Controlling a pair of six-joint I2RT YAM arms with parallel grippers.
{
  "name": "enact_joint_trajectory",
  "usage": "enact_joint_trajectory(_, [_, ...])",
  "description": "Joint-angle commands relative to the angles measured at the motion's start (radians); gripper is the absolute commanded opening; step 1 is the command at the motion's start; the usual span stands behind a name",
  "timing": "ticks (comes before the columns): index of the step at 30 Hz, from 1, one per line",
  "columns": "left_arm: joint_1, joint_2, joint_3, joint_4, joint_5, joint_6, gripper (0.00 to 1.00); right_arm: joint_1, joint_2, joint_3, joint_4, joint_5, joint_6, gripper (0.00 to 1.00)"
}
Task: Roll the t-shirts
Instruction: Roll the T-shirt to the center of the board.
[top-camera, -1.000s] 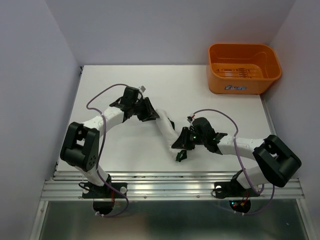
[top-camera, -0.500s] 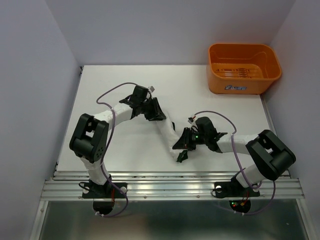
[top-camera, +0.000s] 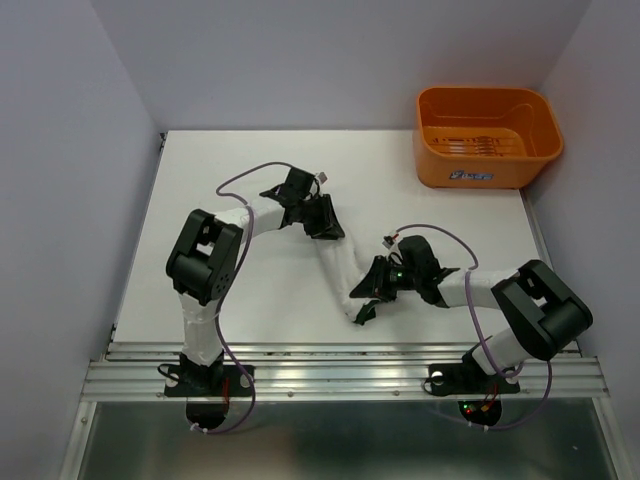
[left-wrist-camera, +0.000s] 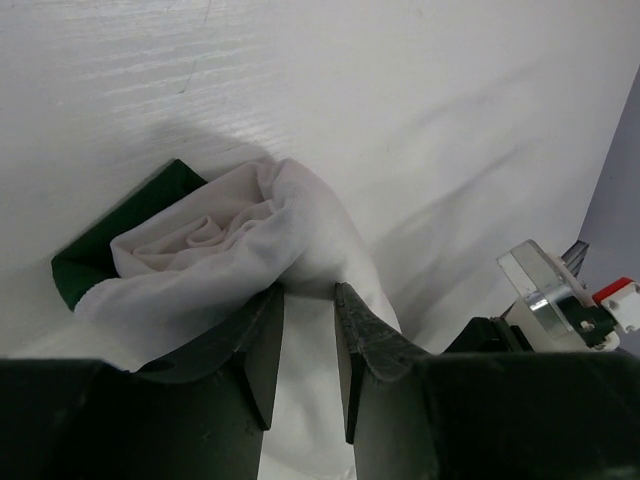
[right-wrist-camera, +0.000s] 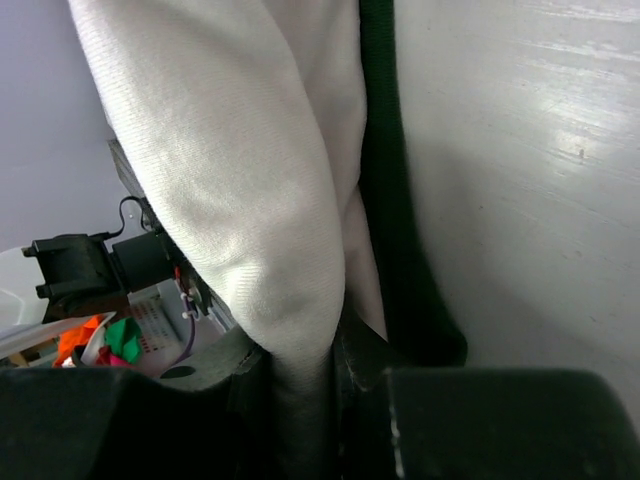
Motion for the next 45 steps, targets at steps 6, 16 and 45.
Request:
enact_joint_trajectory(6, [-0.002, 0.037, -0.034, 0.034, -0.064, 0.044, 0.38, -0.001, -0.071, -0.011, -0.203, 0.107, -0.108, 0.36])
enact_joint_trajectory(16, [-0.004, 0.044, -0.056, 0.036, -0.076, 0.053, 0.37, -0.001, -0.339, 0.038, -0.542, 0.242, -0.151, 0.81])
enact_joint_trajectory(45, [-0.004, 0.009, -0.079, 0.033, -0.069, 0.041, 0.36, 0.108, -0.244, -0.215, -0.017, 0.278, 0.292, 0.01])
